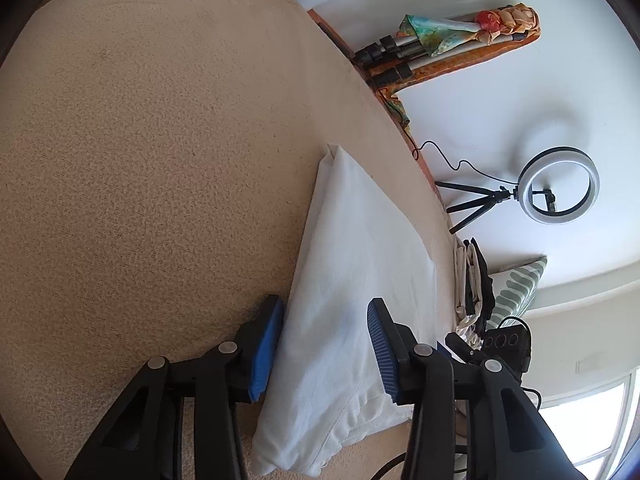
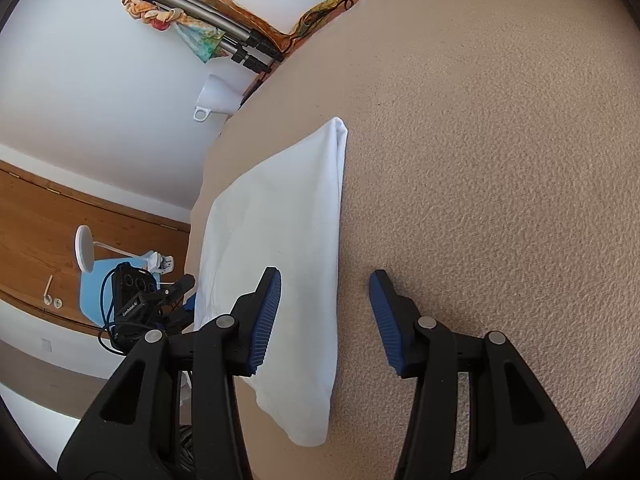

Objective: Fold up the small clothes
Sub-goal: 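Grasp the folded white shirt bundle with both tools, then carry the folded shirt onto the clothes stack by the striped pillow and open both tools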

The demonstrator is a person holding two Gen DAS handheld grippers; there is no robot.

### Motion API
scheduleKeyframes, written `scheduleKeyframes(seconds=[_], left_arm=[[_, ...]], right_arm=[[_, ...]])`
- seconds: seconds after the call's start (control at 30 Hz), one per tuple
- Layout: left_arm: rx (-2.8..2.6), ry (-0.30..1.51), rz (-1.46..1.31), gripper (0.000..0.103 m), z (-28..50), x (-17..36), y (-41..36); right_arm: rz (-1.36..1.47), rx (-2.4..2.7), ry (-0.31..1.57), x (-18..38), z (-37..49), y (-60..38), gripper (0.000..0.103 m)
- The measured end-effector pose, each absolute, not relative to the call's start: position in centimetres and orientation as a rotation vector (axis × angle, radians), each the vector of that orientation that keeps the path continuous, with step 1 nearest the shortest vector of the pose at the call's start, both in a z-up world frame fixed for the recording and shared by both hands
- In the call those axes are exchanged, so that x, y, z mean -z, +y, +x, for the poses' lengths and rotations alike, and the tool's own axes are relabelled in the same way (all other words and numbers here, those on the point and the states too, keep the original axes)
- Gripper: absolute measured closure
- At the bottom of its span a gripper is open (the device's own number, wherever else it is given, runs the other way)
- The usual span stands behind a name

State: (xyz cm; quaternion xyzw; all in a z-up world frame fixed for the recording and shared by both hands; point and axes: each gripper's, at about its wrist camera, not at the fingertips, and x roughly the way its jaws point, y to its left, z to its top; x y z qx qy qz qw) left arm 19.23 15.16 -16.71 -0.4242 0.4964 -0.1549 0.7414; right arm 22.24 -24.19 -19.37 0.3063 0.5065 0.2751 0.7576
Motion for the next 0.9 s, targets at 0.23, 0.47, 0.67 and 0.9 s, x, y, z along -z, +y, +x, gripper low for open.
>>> scheduleKeyframes(seconds=[0.23,0.47,0.67,0.9], left_arm=[[0.370,1.106,-0.915,0.062,20.8,16.8,14.1],[0.353,1.119,-0.867,0.080,21.8,16.5,13.0],[0.313,1.087,-0.697,0.092,21.3,14.8,11.4],[0.295,1.015,-0.547,0.093,20.1,12.0,9.3]], right_arm=[[0.688,-0.640,1.115,19.7,22.8,-22.4,0.053],[0.707,-0.633,1.127,20.1,23.3,-21.7,0.065],[0.620,-0.604,1.110,18.9,23.1,-21.1,0.090],[0.473,-0.577,1.038,15.6,22.1,-19.4,0.092]])
